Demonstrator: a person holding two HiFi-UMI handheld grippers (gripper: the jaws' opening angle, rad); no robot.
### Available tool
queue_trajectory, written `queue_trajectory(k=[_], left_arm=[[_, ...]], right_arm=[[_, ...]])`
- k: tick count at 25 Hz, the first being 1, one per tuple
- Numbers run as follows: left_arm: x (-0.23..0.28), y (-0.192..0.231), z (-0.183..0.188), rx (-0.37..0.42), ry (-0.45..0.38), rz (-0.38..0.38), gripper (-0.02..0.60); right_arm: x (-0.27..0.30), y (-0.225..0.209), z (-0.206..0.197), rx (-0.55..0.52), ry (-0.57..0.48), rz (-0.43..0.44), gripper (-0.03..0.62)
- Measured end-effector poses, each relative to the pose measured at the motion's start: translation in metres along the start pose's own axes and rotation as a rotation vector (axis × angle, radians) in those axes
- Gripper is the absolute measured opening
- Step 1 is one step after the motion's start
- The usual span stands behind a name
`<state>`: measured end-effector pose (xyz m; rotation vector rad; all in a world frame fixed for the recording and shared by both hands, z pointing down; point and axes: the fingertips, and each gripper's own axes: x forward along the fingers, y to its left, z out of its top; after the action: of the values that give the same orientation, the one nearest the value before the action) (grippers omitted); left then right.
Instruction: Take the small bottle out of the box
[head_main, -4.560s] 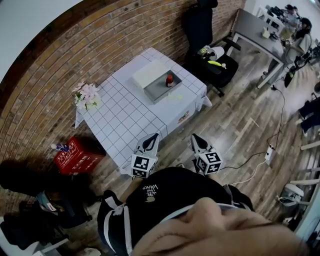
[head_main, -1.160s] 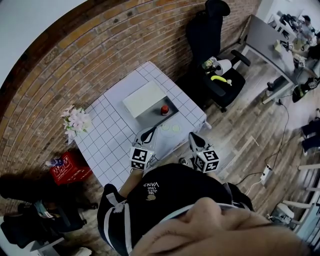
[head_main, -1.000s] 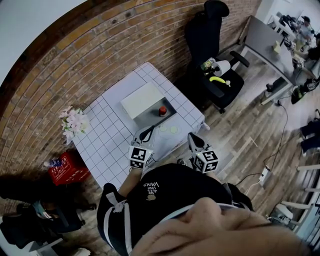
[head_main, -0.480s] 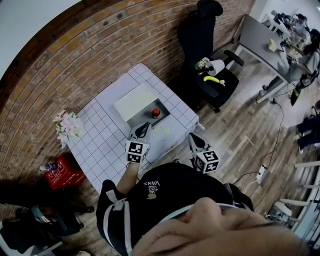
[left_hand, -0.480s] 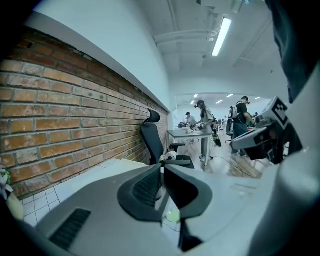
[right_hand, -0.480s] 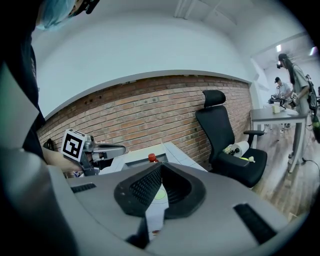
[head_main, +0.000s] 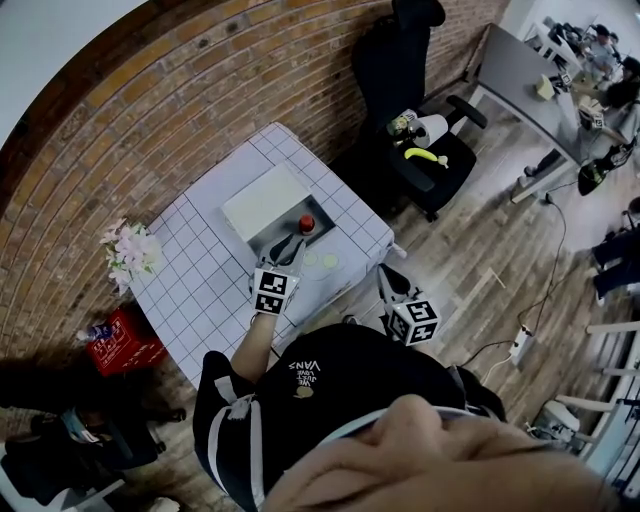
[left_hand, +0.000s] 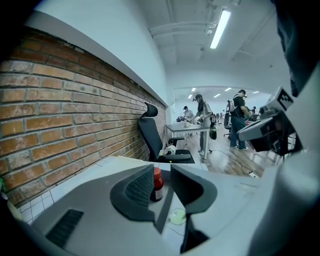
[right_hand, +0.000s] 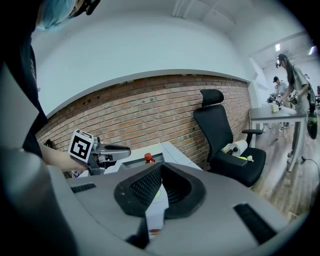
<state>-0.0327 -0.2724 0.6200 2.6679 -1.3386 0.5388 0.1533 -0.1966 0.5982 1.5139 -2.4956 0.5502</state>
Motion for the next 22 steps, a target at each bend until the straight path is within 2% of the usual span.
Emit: queue_trajectory(k=[4,7,15,22], left_arm=[[0.013,-0.002,-0.007,0.011,0.030,-0.013,0.178],[0.023,0.000,-0.014,0.011,0.062,-0.017,0.221],[0.047,0.007,-0.024,-0.068,0.101,0.019,0.258],[0.068,0.012,-0.038,-0.101,0.174,0.037,0.287]], right_arm=[[0.001,-0.006,-0.001,0.007,0.003,0.000,0.002],[0.003,-0.011,-0.006,0.009,0.015,0.004,0.002],[0.007,-0.025,0.002,0.023,0.011,-0.004,0.002],[0.009,-0.045,0.003,0.032,-0.002,-0.006,0.002]])
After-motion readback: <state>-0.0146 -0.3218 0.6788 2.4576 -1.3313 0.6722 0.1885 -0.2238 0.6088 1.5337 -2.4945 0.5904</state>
